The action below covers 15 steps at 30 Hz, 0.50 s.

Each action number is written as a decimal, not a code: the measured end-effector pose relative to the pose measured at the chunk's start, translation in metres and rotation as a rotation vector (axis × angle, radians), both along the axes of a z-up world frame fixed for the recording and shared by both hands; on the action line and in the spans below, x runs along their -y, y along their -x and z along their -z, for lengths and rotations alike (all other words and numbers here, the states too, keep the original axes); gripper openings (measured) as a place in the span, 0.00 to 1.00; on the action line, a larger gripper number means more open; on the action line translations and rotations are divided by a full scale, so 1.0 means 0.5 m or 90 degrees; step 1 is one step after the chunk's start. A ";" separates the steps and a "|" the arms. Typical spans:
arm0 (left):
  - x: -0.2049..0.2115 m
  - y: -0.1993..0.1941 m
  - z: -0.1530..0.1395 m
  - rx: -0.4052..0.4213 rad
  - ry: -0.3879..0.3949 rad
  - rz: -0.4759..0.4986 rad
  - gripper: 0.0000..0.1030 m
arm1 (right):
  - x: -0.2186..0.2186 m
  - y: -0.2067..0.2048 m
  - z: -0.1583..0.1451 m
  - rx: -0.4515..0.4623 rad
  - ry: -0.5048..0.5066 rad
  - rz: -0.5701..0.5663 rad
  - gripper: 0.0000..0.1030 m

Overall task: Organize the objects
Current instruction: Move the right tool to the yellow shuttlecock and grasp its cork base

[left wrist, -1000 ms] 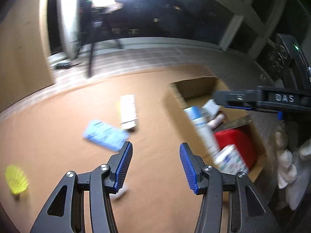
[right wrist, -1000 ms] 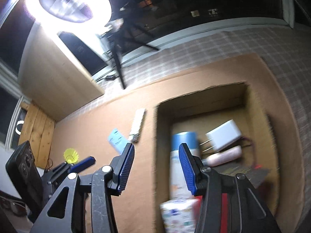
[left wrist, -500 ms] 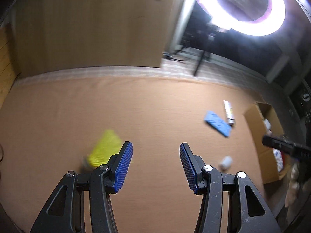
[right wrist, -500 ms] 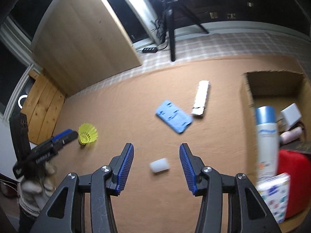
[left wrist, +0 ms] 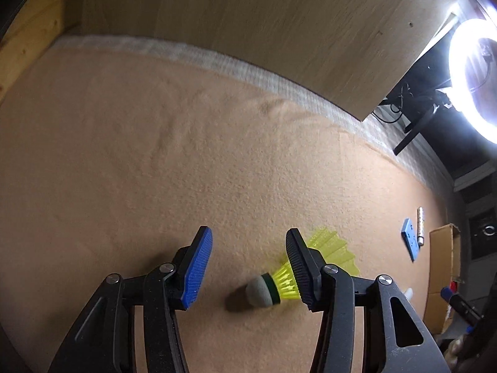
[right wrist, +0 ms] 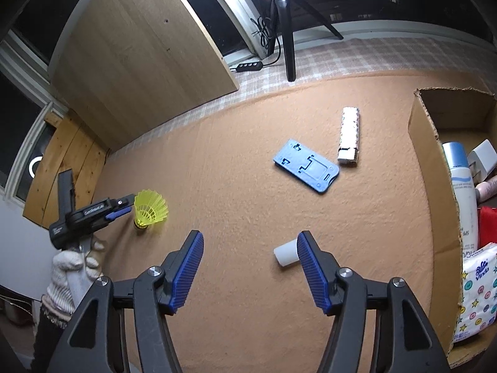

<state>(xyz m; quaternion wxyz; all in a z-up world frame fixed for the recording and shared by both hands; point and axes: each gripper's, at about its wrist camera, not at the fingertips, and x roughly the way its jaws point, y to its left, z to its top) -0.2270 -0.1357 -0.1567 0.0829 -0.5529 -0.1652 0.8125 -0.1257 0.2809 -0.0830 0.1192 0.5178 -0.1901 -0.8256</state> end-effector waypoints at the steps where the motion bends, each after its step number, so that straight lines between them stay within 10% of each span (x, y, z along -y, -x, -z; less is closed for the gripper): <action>1: 0.009 -0.003 0.004 0.007 -0.008 0.004 0.44 | 0.001 -0.001 0.001 0.002 0.000 -0.002 0.57; 15: -0.061 -0.123 0.016 0.026 -0.071 0.063 0.39 | 0.036 0.011 0.035 0.037 0.030 -0.046 0.57</action>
